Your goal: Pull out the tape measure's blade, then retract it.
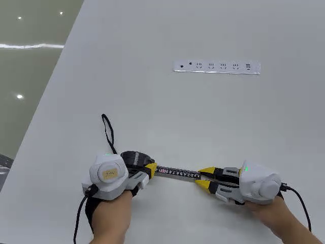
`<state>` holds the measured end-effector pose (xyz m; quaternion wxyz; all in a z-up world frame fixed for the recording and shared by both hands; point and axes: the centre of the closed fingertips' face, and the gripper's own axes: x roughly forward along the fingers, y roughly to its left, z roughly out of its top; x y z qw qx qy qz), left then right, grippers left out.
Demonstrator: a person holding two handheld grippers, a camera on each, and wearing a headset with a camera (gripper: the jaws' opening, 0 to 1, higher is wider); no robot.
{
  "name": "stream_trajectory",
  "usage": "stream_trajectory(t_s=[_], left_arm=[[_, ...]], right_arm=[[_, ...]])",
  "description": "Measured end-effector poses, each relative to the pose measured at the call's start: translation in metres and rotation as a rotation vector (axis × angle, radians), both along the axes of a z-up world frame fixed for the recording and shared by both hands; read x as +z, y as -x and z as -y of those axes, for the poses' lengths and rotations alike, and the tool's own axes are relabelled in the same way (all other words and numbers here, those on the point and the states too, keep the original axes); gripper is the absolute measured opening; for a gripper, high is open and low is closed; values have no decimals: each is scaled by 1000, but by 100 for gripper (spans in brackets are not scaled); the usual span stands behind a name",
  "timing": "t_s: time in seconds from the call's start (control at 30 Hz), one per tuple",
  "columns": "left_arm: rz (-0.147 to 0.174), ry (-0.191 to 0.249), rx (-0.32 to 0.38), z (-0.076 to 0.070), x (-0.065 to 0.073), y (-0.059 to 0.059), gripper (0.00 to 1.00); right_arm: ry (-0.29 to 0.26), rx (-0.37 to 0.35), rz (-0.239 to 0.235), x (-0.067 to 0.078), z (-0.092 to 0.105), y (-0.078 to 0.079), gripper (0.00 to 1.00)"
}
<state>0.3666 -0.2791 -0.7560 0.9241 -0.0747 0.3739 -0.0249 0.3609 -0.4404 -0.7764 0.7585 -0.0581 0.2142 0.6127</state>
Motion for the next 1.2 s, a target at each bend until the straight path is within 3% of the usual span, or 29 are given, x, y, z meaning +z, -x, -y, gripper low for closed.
stream_trajectory(t_s=[1.2], left_arm=[[-1,8,7,-1,1,-2,60]], right_arm=[[-7,24,-4,0,-39,-1,12]])
